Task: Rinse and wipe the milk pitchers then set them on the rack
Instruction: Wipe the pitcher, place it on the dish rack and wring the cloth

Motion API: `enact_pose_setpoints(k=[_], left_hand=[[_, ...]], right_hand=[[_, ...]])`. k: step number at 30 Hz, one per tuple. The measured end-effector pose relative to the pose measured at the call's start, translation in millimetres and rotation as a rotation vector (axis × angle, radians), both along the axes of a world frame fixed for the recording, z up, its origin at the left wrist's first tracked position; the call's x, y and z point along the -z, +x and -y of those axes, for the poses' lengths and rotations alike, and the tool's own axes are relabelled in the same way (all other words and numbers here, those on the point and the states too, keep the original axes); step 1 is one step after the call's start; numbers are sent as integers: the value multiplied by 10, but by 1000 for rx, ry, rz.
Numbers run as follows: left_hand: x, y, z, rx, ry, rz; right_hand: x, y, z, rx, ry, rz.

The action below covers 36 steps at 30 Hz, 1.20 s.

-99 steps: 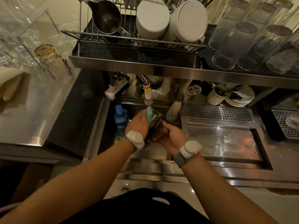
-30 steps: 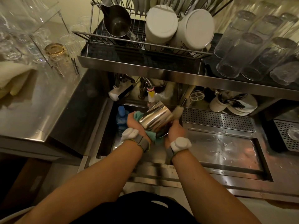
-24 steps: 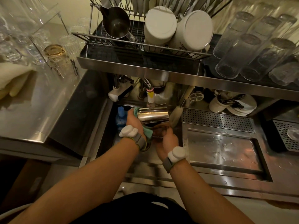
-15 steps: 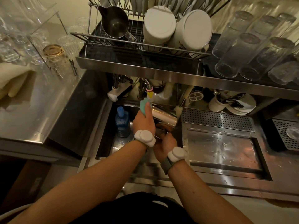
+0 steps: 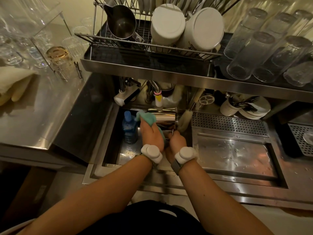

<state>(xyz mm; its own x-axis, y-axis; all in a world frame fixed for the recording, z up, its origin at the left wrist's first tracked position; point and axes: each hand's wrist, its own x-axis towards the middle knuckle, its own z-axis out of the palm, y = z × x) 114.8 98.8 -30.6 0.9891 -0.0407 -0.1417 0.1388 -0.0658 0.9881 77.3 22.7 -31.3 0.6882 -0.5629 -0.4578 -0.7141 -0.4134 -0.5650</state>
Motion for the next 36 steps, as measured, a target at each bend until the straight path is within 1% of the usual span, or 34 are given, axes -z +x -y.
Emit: enact_pose_setpoints(k=[1,2,4,5,6,7,9,10,11,12,13,14,15,16,17,18,19,20,21,23,24,26,27,28,29,30,31,32,33,34,36], left_hand=[[34,5,-33,23,36,98],[36,10,-76,68,171,210],[46,59,-117,191,592,439],[24,75,-118,245,765,531],[-10,80,-109,290,854,602],[-63,81,-102,338,891,656],[-129,144,-65,393,927,721],[-162,204,-53,406,942,733],[-197,291,-67,419,939,702],[-226,397,-84,452,910,642],[-241,529,-121,533,937,567],[-245,672,-156,652,1005,507],[-261,790,-192,768,1074,433],[-261,877,-222,843,1142,364],[-284,903,-252,888,1184,323],[-304,871,-272,875,1204,333],[-302,780,-258,842,1236,423],[-295,635,-220,761,1243,533],[-294,476,-172,648,1236,572],[-303,215,-92,456,1194,566],[-307,198,-85,428,1175,535],[-330,330,-146,479,1115,405],[-326,455,-182,557,1106,382],[-318,578,-217,651,1110,406],[-349,685,-258,749,1113,380],[-392,770,-267,831,1072,313],[-443,823,-305,865,957,165],[-480,857,-344,879,775,15],[-506,869,-388,865,605,-120],[-511,878,-429,825,478,-231],[-457,864,-496,749,298,-372]], right_hand=[[-18,-18,3,-9,32,-29],[13,-15,41,-39,19,-58],[-15,9,64,-85,-20,-77],[-7,15,72,-146,-71,-101],[-1,19,61,-211,-107,-132],[0,25,47,-291,-168,-161],[-6,0,21,-388,-240,-187],[10,-12,29,-391,-234,-154],[35,-31,38,-383,-219,-108],[49,-64,31,-330,-147,-40],[43,-94,25,-261,-61,18],[35,-110,22,-117,99,79],[19,-124,12,59,324,154],[4,-134,-10,237,572,240],[-2,-137,-12,385,733,298],[17,-130,-15,481,801,311],[22,-119,-36,529,799,302],[27,-89,-51,504,711,277],[55,-64,-61,439,598,245],[96,-30,-99,261,455,219],[76,-27,-122,219,444,225],[50,-21,-156,234,476,249],[45,-26,-158,272,510,259],[18,-39,-174,320,576,285],[22,-49,-179,388,665,313],[13,-75,-162,449,772,335],[25,-85,-169,485,858,343],[27,-89,-172,492,894,350],[39,-87,-176,500,893,360],[30,-80,-178,525,874,362],[37,-43,-171,619,875,385]])
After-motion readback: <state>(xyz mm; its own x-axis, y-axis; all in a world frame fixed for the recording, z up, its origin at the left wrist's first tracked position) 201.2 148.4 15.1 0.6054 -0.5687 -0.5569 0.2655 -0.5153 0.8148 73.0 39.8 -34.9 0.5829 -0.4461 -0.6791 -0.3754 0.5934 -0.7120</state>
